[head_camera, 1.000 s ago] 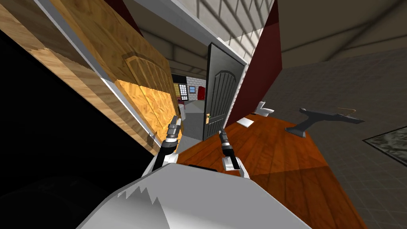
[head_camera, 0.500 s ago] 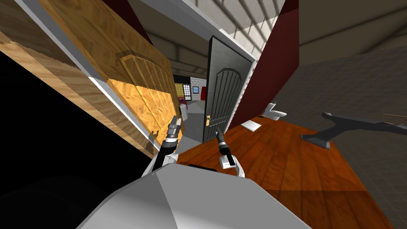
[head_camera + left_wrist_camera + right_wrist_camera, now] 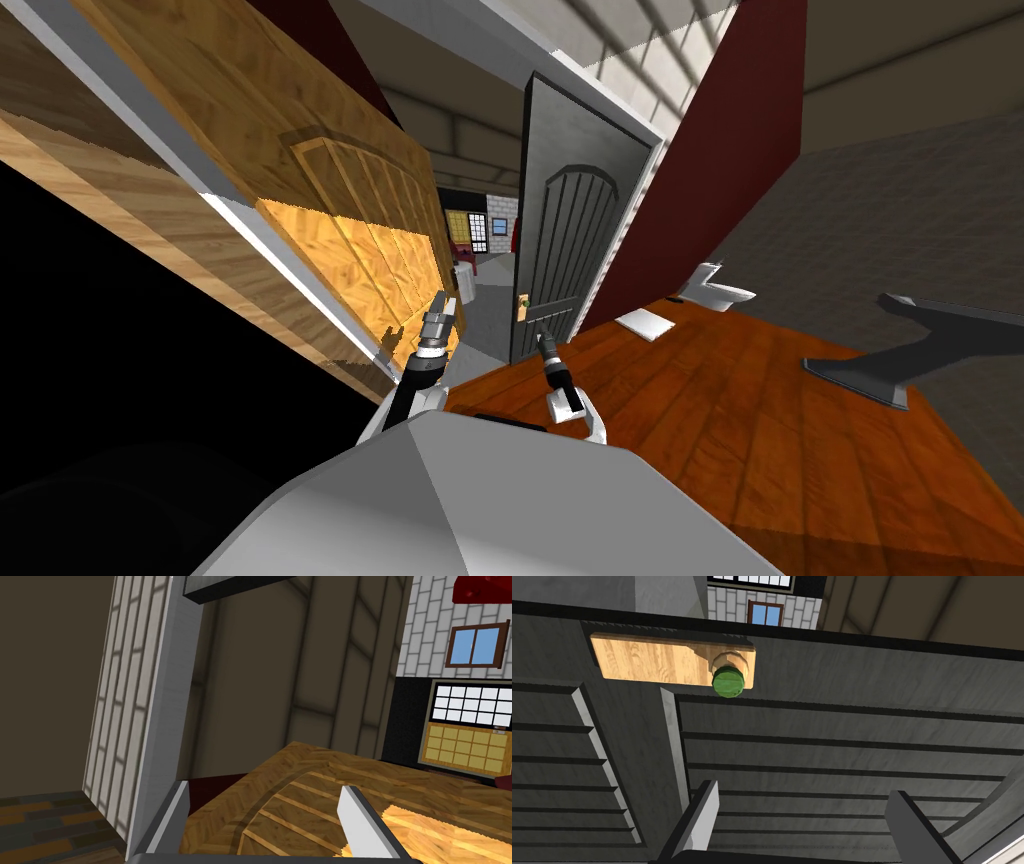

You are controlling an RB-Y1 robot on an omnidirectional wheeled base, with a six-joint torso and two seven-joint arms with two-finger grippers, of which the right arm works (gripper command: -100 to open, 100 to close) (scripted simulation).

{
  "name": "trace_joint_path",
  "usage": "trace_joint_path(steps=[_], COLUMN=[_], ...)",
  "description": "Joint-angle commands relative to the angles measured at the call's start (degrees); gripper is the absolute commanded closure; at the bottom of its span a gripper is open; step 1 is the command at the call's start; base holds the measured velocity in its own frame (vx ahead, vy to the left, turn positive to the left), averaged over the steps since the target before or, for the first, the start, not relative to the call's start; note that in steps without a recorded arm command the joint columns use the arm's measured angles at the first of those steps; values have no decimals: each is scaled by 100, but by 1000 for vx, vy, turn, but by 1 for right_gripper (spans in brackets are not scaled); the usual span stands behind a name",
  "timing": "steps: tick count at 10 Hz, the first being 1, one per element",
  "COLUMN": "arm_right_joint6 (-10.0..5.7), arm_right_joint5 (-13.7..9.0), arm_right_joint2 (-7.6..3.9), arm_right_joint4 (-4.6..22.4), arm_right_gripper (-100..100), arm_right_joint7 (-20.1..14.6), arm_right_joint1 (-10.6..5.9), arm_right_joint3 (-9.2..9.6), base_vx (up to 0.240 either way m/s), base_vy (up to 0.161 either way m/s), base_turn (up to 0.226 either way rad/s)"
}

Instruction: Push the door open

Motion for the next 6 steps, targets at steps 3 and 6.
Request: trace_joint_path(steps=[3,6], arm_right_joint6=[74,118], arm_right_joint5=[-42,-76], arm_right_joint2=[59,105], arm_right_joint4=[402,707], arm_right_gripper=[-100,-100], arm_right_joint7=[-94,-169], arm_right_joint1=[-227,-390], arm_right_joint3=[164,287], base_vx=[137,128], base_vy=[-125,-116], base_turn=[125,113])
